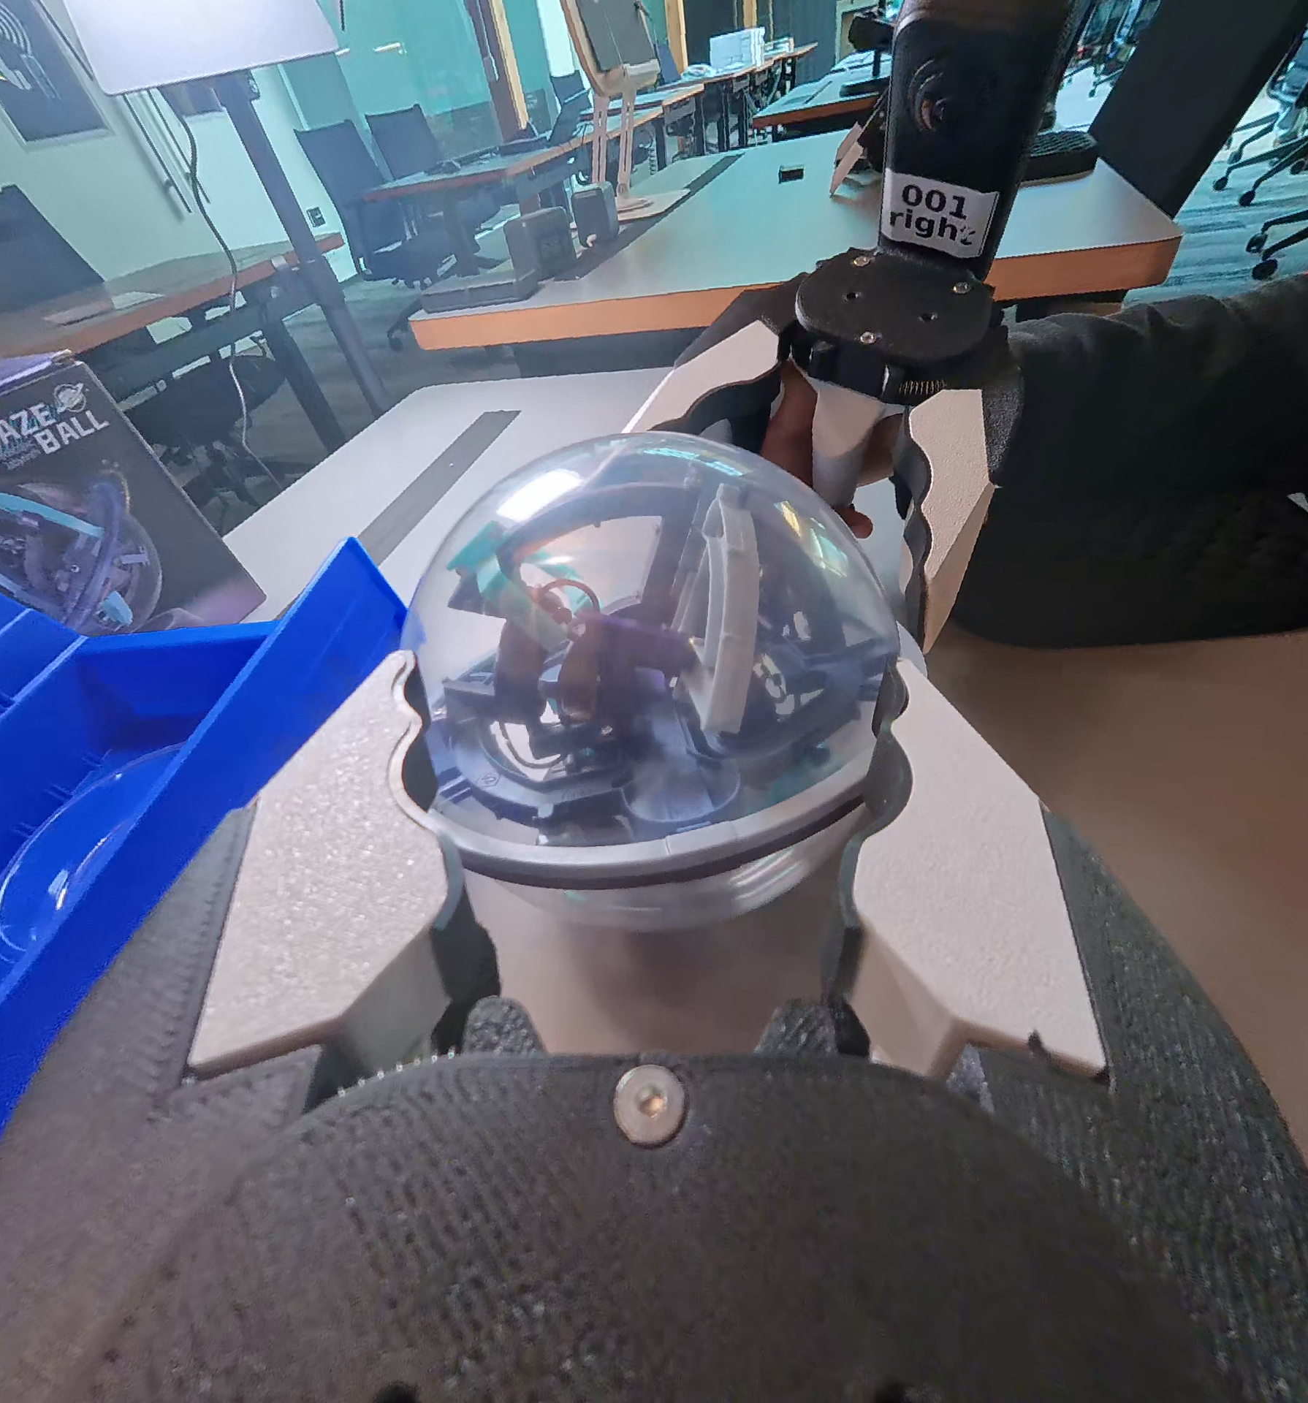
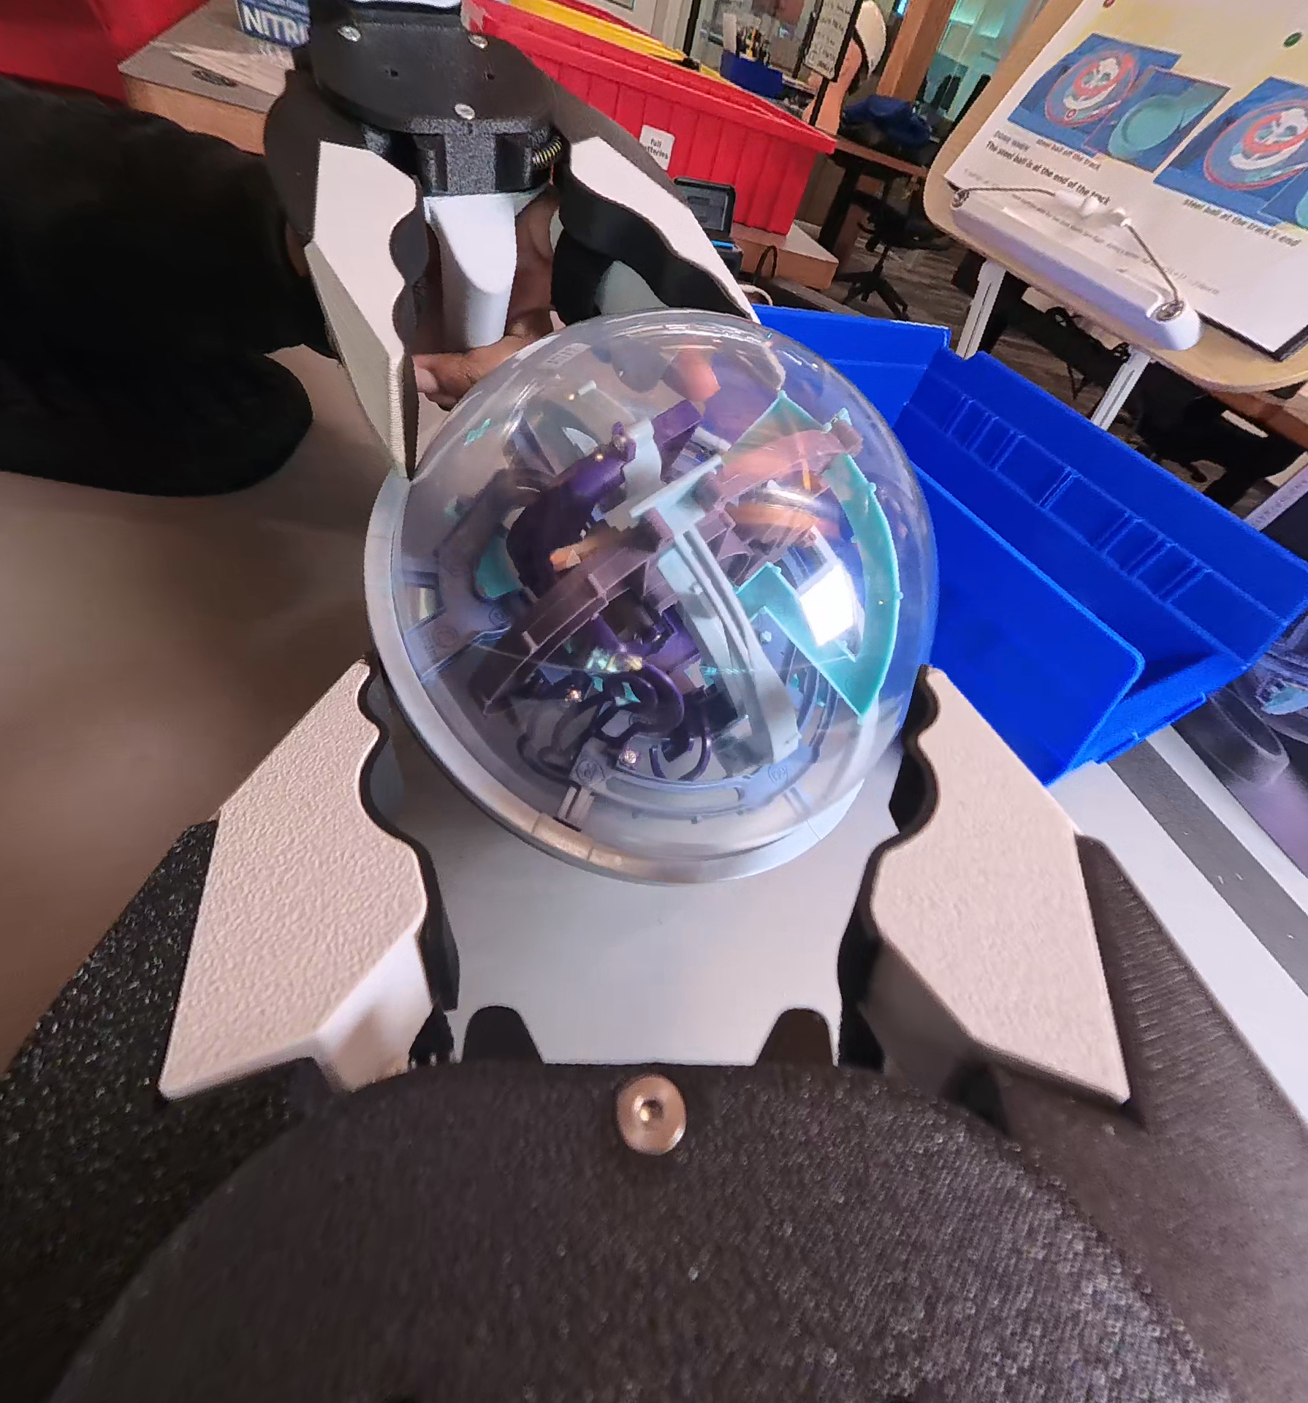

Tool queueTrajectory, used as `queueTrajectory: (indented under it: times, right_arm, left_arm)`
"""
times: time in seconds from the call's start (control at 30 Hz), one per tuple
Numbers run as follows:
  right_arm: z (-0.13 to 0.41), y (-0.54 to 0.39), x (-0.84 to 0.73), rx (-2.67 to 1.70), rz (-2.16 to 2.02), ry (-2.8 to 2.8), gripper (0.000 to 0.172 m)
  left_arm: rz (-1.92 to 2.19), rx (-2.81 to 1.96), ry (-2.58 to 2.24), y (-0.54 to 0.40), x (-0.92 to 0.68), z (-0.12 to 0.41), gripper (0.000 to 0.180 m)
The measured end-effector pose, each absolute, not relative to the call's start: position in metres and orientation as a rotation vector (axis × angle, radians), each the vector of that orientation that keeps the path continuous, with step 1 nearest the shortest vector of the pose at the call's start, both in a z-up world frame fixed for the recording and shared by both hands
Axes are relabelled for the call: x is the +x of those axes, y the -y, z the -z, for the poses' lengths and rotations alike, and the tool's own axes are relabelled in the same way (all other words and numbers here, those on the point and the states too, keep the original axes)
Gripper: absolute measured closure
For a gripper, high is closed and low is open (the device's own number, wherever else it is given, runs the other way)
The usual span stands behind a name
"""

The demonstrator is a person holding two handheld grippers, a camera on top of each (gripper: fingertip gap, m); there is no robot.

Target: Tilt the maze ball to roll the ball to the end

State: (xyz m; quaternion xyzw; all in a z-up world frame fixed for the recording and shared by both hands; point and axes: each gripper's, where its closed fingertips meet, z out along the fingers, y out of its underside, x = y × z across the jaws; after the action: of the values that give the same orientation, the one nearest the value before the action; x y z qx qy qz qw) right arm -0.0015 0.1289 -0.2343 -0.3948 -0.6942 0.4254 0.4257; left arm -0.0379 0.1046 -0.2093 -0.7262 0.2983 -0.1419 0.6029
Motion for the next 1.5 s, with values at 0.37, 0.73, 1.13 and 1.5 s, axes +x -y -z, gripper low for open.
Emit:
queueTrajectory:
  times: [0.37, 0.73, 1.13, 1.5]
  right_arm:
    - [0.23, -0.104, 0.009, -0.832, -0.852, 1.658, 0.047]
    - [0.219, -0.132, 0.036, -1.228, -1.445, 1.52, 0.082]
    - [0.257, -0.145, 0.043, -1.63, -1.745, 1.534, 0.149]
    - [0.162, -0.155, 0.041, -1.271, -1.753, 1.352, 0.164]
  left_arm:
    - [0.346, -1.611, -0.808, -0.084, -0.038, 0.215, 0.066]
    - [0.839, -1.757, -0.284, -0.067, -0.08, 0.227, 0.094]
    - [1.244, -1.745, -0.005, -0.069, -0.08, 0.243, 0.165]
    - [1.027, -1.532, -0.228, -0.066, -0.075, 0.164, 0.174]
